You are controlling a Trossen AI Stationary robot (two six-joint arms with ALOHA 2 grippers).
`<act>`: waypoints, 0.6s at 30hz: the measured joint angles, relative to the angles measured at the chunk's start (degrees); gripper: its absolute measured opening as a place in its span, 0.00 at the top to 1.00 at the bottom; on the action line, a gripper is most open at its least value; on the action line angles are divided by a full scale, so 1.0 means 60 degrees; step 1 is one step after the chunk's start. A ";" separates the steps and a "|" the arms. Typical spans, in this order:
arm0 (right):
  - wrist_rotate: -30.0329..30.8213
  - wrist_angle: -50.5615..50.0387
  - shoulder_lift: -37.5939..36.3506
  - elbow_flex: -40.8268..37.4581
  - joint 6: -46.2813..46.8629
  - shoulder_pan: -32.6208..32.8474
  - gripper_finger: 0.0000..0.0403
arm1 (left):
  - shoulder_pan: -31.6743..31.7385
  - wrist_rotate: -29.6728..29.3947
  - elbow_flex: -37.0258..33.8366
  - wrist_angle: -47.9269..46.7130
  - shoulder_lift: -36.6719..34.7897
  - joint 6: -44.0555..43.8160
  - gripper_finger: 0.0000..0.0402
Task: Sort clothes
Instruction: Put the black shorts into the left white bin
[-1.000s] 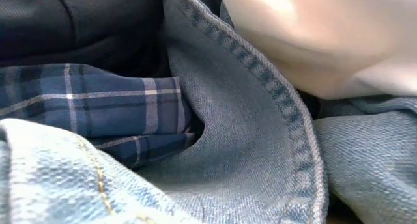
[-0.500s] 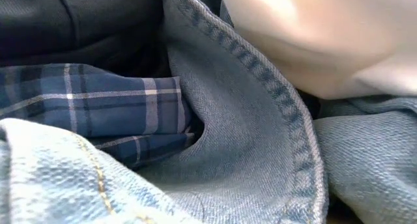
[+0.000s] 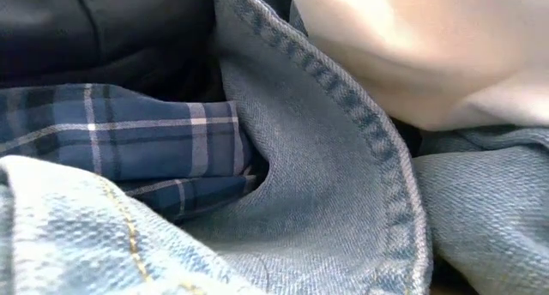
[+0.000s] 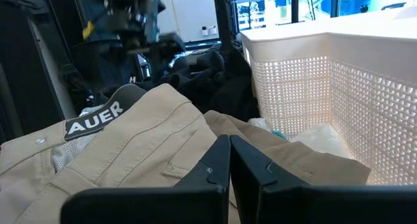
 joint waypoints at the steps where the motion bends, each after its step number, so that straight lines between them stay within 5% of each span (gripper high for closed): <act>1: 0.0002 0.0002 -0.0004 -0.0002 0.0000 0.0002 1.00 | 0.0000 0.0009 0.0000 -0.0024 0.0226 -0.0025 0.19; 9: 0.0000 0.0000 -0.0004 -0.0004 0.0000 0.0000 1.00 | 0.0004 0.0689 0.0033 -0.0213 0.1687 -0.0056 0.32; 18: 0.0001 0.0001 -0.0004 -0.0003 0.0000 0.0003 1.00 | 0.0015 0.1044 -0.0022 -0.1293 0.1283 -0.0184 0.95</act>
